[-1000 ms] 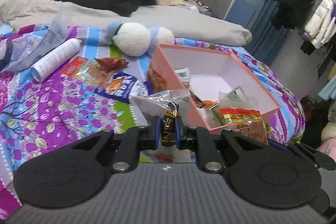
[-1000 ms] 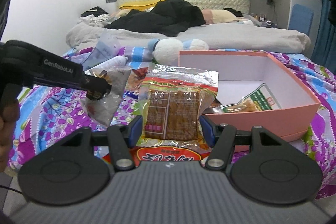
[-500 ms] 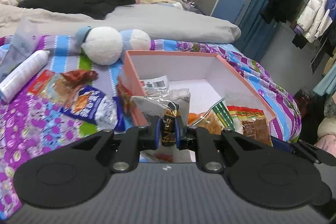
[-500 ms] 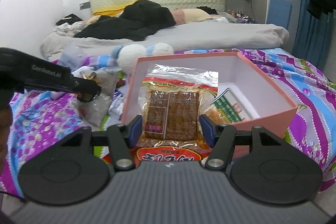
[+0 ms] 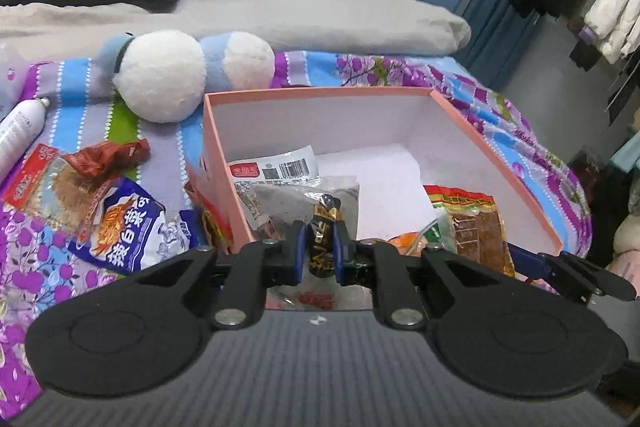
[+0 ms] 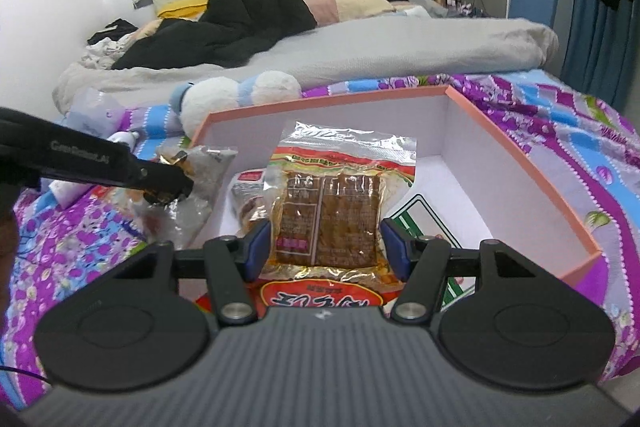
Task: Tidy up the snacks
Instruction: 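Carry both packets over the pink box and open both grippers, then withdraw both tools from the pink box toward the snack pile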
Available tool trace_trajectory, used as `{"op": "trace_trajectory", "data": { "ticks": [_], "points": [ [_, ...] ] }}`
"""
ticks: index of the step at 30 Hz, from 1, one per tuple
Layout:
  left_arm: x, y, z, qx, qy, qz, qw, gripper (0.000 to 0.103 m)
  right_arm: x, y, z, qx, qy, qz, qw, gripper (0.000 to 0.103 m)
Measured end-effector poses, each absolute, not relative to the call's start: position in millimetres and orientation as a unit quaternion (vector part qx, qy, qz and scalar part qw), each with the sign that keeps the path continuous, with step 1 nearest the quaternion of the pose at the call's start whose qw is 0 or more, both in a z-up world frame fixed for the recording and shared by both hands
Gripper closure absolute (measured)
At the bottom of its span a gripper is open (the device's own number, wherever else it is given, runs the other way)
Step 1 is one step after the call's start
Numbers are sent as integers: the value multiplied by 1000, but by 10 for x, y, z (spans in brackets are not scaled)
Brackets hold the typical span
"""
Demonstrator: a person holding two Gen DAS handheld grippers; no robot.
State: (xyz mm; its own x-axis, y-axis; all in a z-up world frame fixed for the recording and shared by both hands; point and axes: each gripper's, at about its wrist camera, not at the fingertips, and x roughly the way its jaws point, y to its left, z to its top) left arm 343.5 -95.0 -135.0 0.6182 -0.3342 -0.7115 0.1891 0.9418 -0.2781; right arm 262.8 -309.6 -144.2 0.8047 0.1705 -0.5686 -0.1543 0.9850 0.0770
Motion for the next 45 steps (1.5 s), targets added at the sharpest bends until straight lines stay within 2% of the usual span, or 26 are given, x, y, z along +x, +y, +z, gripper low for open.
{"op": "trace_trajectory", "data": {
  "ticks": [7,9,11,14,22,24,26,40,42,45],
  "points": [
    [3644,-1034,-1517,-82,430,-154,886,86,2902,-3133,-1628,16,326,88,941,37],
    [3667,-1035,-1544,-86,432,-155,884,86,2936,-3132,-1654,18,333,86,939,31],
    [3644,-1030,-1520,-88,433,-156,884,81,2943,-3126,-1671,19,340,80,937,24],
    [3583,-992,-1453,-89,424,-155,888,74,2904,-3123,-1671,18,343,73,936,22],
    [3217,-854,-1142,-90,400,-152,899,72,2675,-3136,-1496,31,326,74,942,17],
    [3067,-817,-1061,-90,393,-152,903,70,2591,-3128,-1427,37,321,78,943,13],
    [2921,-780,-987,-90,385,-152,906,65,2482,-3118,-1360,45,311,84,946,0],
    [1973,-461,-679,-85,354,-134,922,64,1726,-2872,-1006,51,263,105,958,0],
    [1854,-420,-639,-83,348,-130,925,59,1632,-2821,-977,51,259,110,958,0],
    [1691,-356,-594,-82,341,-127,928,57,1485,-2742,-949,45,251,120,959,0]
  ]
}}
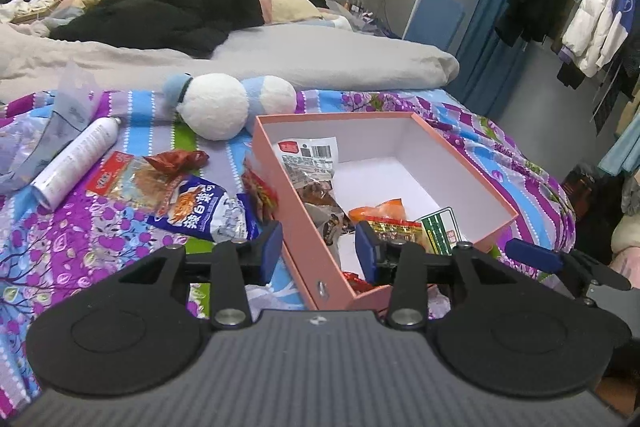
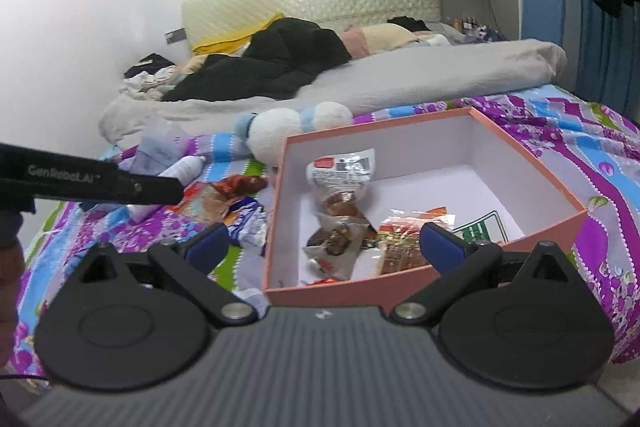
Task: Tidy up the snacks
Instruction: 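Withdraw both tools from the pink box toward the snack pile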
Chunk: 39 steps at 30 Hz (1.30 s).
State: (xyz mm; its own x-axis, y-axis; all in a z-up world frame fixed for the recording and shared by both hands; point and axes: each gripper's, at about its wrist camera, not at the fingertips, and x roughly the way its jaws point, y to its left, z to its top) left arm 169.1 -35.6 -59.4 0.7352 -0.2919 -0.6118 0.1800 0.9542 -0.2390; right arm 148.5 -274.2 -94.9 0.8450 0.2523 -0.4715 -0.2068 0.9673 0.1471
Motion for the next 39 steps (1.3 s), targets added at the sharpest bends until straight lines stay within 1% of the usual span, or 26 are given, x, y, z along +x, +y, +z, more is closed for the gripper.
{"op": "trace_trajectory", "data": {
  "ticks": [5,11,17,20,24,31,39],
  "points": [
    [1483,-273,-566,-82,337,-115,931,56,1294,-2647,-971,48,249,129,959,0],
    [1217,-187,-601,-76,327,-99,937,43,1074,-2538,-1028,50,252,145,955,0],
    [1028,-83,-740,-67,333,-75,937,40,899,-2405,-1137,37,251,162,954,0],
    [982,-12,-812,-75,339,-66,935,29,863,-2358,-1198,35,256,167,951,0],
    [959,89,-825,-78,332,-47,939,21,872,-2301,-1244,28,261,180,948,0],
    [1179,278,-956,-90,334,-29,938,20,927,-2117,-1352,4,254,195,947,0],
    [1650,522,-1196,-107,358,-11,928,20,1109,-1821,-1498,-17,238,197,951,0]
  ]
}}
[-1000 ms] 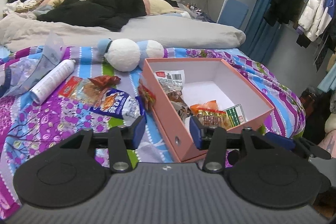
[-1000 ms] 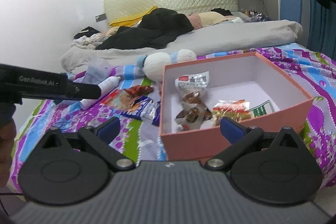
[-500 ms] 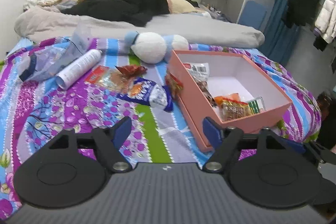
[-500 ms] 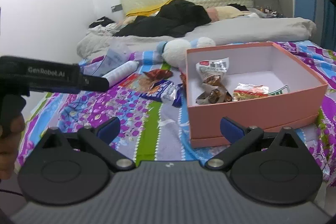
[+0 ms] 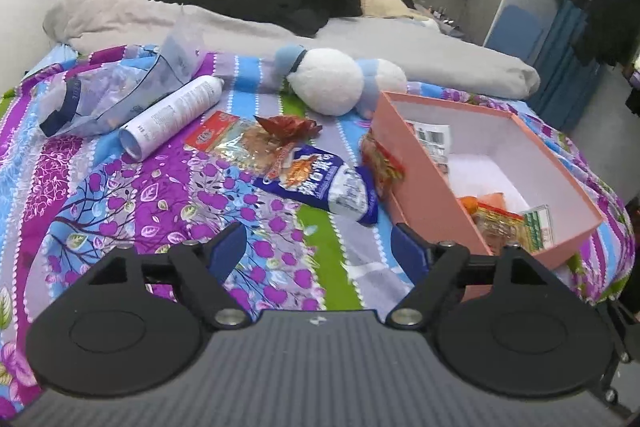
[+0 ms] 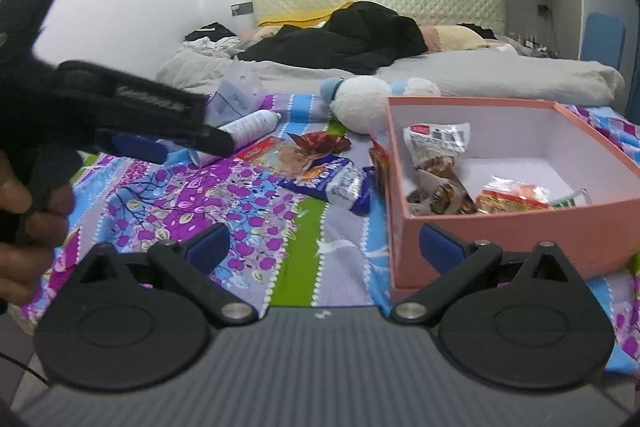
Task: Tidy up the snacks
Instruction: 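Withdraw both tools from the pink box toward the snack pile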
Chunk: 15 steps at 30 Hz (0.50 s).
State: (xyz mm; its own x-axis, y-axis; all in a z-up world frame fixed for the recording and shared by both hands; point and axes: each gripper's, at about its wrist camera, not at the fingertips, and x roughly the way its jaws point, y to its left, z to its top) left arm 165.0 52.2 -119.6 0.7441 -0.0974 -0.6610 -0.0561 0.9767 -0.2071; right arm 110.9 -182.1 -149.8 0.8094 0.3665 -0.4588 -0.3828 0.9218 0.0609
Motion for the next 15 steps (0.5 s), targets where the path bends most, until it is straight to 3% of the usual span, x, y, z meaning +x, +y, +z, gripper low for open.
{"op": "trace_trajectory", "data": {
  "ticks": [4,8,10,15],
  "points": [
    [1864,634,-1311,-118,369,-4,922,20,1242,-1637,-1547,-30,235,202,951,1],
    [2096,782,-1511,-143,389,0,910,21,1353,-1495,-1589,-37,236,206,949,21],
    [2204,834,-1602,-140,393,6,909,21,1410,-1429,-1638,-43,240,208,947,26],
    [2499,1015,-1846,-153,395,12,906,22,1570,-1287,-1807,-43,234,205,949,28]
  ]
}}
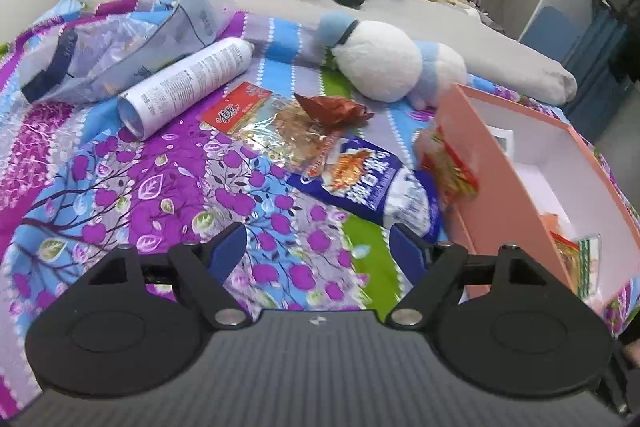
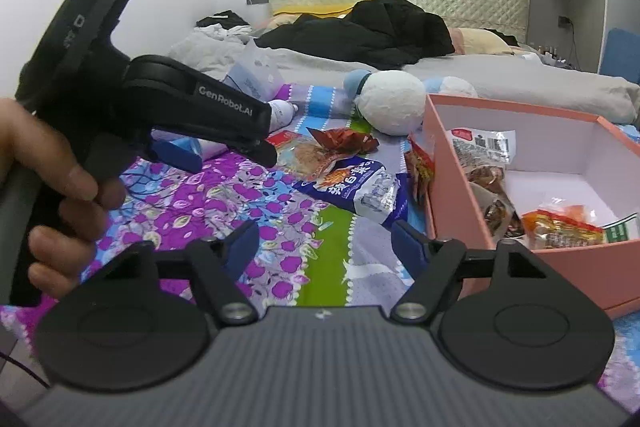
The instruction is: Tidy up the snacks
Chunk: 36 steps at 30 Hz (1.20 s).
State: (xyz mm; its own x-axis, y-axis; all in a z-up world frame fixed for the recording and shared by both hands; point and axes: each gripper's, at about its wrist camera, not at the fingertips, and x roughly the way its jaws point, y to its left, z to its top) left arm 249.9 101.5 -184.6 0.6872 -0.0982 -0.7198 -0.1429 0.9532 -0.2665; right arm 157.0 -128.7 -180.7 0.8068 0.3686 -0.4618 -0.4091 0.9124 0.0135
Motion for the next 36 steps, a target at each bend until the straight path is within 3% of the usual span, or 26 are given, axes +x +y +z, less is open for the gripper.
{"op": "trace_trajectory", "data": {
  "ticks": [4,15,16,17,19,36],
  "points": [
    [2760,1134,-2062,-161,400,12,902,22,1831,-1127,-2016,-47,252,196,946,37],
    [3669,1360,-2209,-100,395,-10,913,20,2486,-698,-2227,-133,240,169,947,36],
    [3782,1356,-2207,-91,400,-14,912,20,2566,-671,-2231,-140,243,165,946,32],
    [3901,1342,-2207,-80,403,-21,912,19,2652,-648,-2235,-145,249,164,943,19],
    [4085,1301,-2204,-58,403,-33,913,18,2805,-607,-2256,-161,253,160,940,12],
    [5263,789,-2465,52,444,-187,875,19,3543,-310,-2358,-304,316,186,879,12]
  ]
}}
